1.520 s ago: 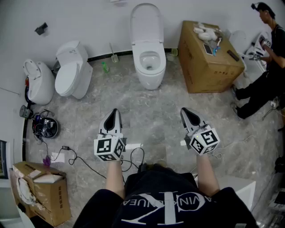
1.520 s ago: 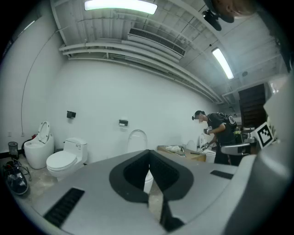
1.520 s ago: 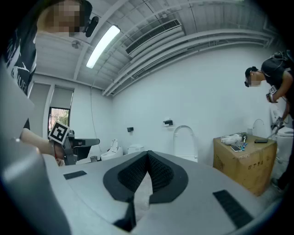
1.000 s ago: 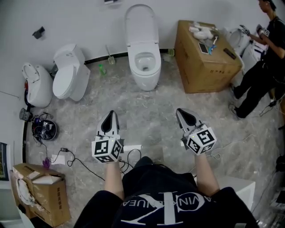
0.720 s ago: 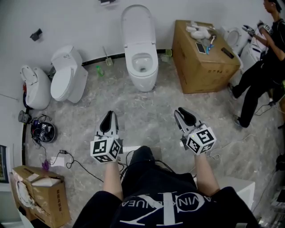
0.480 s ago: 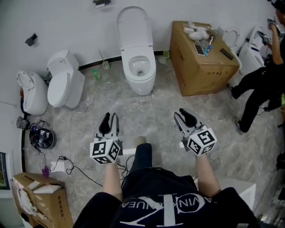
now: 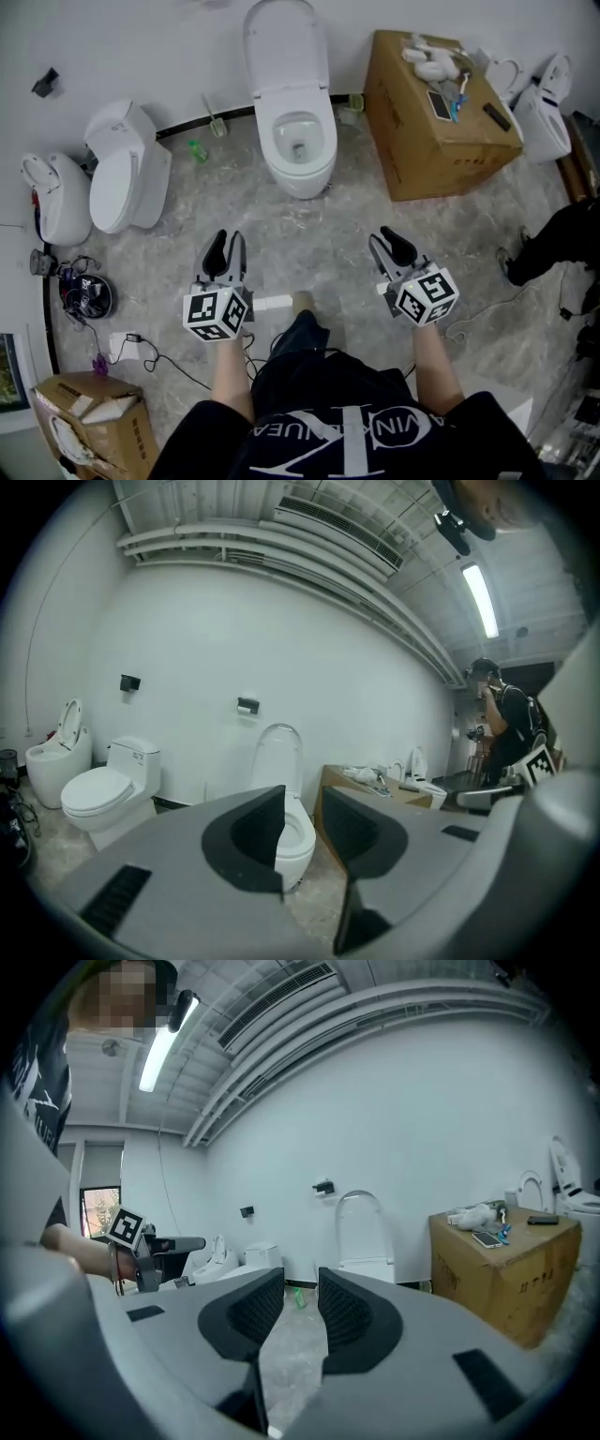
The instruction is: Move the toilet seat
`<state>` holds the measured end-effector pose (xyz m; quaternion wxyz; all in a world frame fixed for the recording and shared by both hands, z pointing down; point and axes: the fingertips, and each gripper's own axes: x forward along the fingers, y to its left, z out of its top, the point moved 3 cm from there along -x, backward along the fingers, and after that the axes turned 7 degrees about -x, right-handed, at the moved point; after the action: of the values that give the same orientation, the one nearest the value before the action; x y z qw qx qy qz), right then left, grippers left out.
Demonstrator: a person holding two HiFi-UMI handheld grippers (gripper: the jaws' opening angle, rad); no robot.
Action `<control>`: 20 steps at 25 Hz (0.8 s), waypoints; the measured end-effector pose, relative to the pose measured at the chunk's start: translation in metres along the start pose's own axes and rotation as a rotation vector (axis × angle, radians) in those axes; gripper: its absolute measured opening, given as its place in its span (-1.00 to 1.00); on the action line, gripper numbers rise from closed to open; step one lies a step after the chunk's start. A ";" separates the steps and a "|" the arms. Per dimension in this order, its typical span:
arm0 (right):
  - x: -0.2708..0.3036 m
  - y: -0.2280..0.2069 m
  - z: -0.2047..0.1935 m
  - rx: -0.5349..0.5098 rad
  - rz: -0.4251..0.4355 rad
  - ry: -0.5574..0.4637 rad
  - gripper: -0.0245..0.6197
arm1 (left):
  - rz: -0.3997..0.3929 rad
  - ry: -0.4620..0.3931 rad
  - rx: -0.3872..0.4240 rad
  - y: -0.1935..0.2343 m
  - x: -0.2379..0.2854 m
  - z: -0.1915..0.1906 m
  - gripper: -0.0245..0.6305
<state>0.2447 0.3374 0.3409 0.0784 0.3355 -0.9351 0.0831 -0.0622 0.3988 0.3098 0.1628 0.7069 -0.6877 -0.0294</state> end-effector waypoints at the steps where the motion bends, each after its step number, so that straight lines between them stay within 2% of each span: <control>1: 0.010 -0.004 -0.001 0.007 -0.001 0.008 -0.54 | -0.003 0.010 0.001 0.005 0.012 0.000 -0.56; 13: 0.116 -0.045 -0.012 0.045 -0.050 0.091 -0.53 | -0.056 0.099 -0.006 0.070 0.132 0.007 -0.53; 20: 0.148 -0.057 -0.028 0.065 -0.052 0.136 -0.53 | -0.098 0.160 -0.027 0.078 0.176 -0.015 -0.52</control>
<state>0.1707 0.2086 0.4037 0.1331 0.3555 -0.9154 0.1341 -0.1239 0.2285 0.3775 0.2252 0.7375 -0.6366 0.0101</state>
